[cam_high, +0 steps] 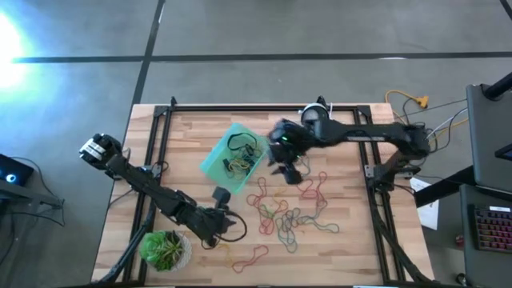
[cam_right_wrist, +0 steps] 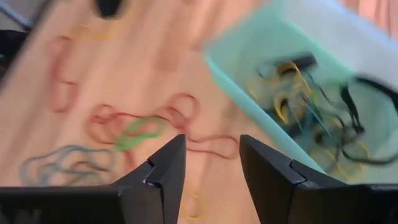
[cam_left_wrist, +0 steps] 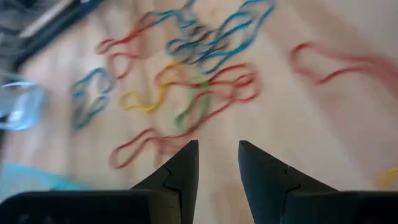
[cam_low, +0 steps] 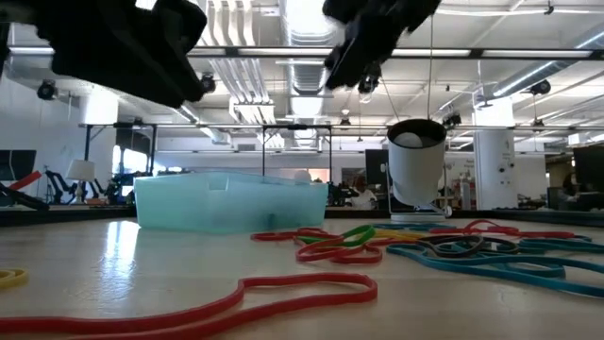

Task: Pick and place rubber bands into bin
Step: Put the yellow rubber band into the green bin

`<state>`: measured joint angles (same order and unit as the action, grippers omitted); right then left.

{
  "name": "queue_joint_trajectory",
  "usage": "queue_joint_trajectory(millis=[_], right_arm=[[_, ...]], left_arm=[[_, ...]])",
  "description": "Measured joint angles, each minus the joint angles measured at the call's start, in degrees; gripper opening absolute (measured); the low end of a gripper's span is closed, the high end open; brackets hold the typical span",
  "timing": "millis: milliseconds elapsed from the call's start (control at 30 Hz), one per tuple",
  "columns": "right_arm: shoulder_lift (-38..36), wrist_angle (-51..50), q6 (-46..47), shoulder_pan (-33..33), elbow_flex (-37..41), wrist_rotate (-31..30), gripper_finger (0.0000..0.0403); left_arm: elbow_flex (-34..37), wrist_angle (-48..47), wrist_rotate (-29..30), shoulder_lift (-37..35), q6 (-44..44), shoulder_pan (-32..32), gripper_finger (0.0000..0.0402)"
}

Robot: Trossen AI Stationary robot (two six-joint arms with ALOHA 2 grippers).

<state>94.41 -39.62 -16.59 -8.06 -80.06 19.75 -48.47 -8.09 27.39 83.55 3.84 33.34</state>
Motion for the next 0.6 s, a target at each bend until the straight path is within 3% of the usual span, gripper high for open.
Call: queue_joint_trajectory(millis=[300, 467, 600], right_arm=[[-22.2, 6.5, 4.7, 13.1, 12.8, -1.1, 0.0139], [-34.0, 11.8, 8.4, 20.2, 22.9, -9.3, 0.0138], [-41.8, 16.0, 11.4, 23.9, 31.0, -12.3, 0.0136]], left_arm=[[-1.4, -8.3, -13.0, 0.0, -14.3, 0.0, 0.0098], [-0.9, -7.8, -18.5, 0.6, -18.8, 0.0, 0.0098], [-0.9, -6.7, -22.9, 2.8, -20.1, 0.0, 0.0098]])
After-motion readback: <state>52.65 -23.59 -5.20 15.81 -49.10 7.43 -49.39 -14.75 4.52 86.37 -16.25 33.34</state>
